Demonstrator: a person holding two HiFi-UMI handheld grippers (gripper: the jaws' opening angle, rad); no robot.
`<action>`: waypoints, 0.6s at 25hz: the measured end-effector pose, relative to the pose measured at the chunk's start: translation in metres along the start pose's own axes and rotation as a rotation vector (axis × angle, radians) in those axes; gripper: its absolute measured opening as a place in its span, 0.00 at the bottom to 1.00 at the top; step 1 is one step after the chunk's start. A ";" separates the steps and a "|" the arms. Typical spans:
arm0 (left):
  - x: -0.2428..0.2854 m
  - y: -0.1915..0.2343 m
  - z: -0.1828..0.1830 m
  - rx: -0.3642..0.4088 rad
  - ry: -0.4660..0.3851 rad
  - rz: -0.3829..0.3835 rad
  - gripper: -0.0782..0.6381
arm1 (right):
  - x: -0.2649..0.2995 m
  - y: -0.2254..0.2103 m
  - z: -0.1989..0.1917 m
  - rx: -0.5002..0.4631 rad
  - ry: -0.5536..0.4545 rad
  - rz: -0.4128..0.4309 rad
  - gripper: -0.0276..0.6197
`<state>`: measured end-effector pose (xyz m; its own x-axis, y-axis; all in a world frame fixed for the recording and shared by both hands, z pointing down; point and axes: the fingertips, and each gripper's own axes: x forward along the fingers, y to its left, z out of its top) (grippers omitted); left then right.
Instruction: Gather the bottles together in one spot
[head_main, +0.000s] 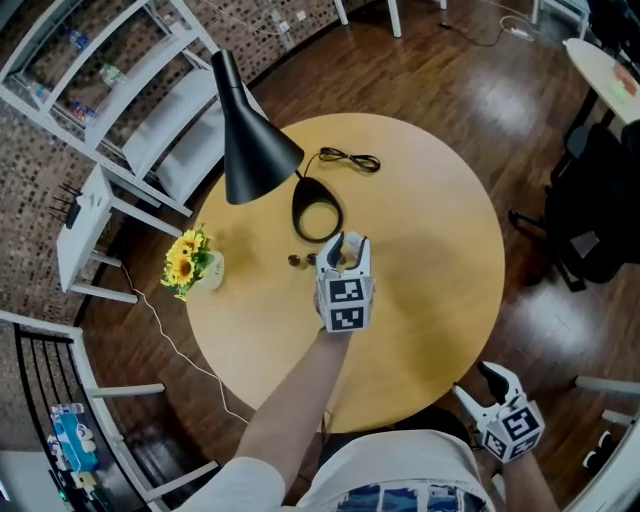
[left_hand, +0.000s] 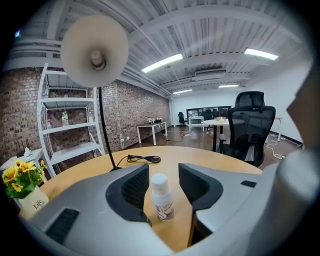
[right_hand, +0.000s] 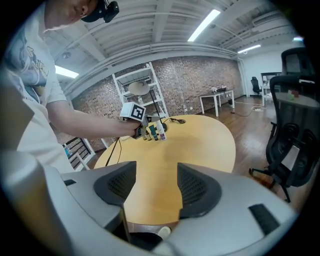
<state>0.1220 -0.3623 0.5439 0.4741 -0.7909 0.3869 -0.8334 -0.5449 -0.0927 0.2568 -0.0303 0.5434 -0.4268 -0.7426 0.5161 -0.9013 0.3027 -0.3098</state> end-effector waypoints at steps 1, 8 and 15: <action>-0.014 0.000 0.009 -0.006 -0.023 -0.001 0.38 | 0.001 0.002 0.003 0.003 -0.009 0.007 0.48; -0.159 0.000 0.026 -0.085 -0.088 -0.040 0.38 | 0.008 0.025 0.021 -0.024 -0.076 0.060 0.48; -0.308 0.026 -0.035 -0.280 0.010 0.000 0.38 | 0.014 0.088 0.034 -0.111 -0.085 0.114 0.48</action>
<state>-0.0553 -0.1226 0.4539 0.4722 -0.7874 0.3962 -0.8802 -0.4455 0.1636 0.1742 -0.0344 0.4968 -0.5230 -0.7464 0.4116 -0.8522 0.4484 -0.2698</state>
